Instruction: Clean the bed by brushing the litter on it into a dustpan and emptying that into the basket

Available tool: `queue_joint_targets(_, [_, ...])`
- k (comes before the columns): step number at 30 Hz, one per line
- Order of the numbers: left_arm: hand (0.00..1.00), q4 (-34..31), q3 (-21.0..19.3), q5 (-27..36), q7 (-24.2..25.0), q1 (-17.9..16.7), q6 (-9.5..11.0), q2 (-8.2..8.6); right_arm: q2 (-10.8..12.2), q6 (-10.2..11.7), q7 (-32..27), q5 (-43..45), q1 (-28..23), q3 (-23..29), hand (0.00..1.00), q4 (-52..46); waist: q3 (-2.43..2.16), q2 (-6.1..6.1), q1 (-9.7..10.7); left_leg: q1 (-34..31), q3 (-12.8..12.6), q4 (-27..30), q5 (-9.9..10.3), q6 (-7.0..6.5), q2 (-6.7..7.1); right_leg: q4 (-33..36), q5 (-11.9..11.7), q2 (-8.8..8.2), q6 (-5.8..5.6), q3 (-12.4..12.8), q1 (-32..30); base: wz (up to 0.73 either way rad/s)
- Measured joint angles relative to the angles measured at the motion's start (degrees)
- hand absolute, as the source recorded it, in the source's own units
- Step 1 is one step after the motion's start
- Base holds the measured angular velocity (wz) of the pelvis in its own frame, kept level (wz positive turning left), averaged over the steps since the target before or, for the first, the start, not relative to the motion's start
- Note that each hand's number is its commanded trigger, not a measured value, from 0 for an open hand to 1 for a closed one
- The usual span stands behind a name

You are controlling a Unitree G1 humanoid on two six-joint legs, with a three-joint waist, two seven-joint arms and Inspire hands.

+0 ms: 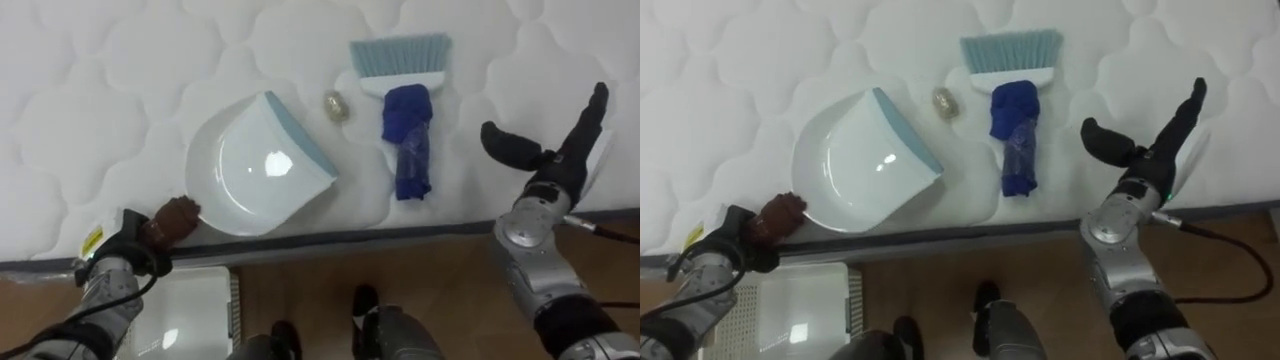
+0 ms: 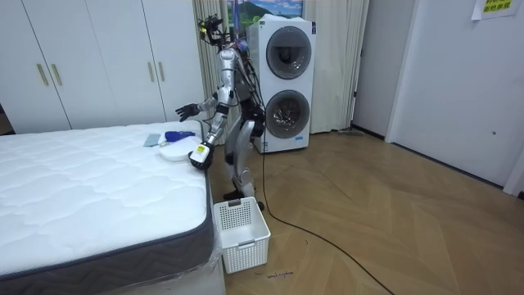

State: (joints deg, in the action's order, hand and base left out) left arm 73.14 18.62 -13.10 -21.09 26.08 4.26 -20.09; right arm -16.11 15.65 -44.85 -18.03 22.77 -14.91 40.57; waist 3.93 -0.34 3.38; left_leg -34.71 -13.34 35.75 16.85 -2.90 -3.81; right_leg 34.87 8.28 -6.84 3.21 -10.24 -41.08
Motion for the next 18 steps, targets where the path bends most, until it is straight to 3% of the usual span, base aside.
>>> queue_joint_targets(6, [1.00,-0.04,1.98,-0.01,0.01,2.17,0.02,0.02,0.01,-0.07,4.67,-4.51,1.26,-1.94,0.00,4.35,0.20,0.03,-1.79,-1.54,1.08,1.04,0.06,0.11,-0.51,0.03,-0.07,-0.03,0.40,-1.70,-0.26,0.11])
queue_joint_targets(8, [1.00,-0.04,1.93,-0.03,0.01,2.91,0.02,0.01,-0.01,-0.26,6.88,-6.63,1.94,-1.95,0.00,6.42,0.48,0.07,-2.52,-1.71,1.08,1.10,0.06,0.11,-0.44,0.65,0.12,-0.26,0.42,-1.83,-0.41,0.05])
queue_joint_targets(18, [1.00,-1.90,1.92,-0.06,0.03,3.69,0.03,0.01,0.05,-0.90,14.65,-7.44,4.33,-1.92,0.00,11.11,0.83,0.19,-3.65,-2.97,1.09,2.29,0.19,0.16,-0.53,2.15,1.37,-1.13,0.79,-2.95,-1.41,0.08])
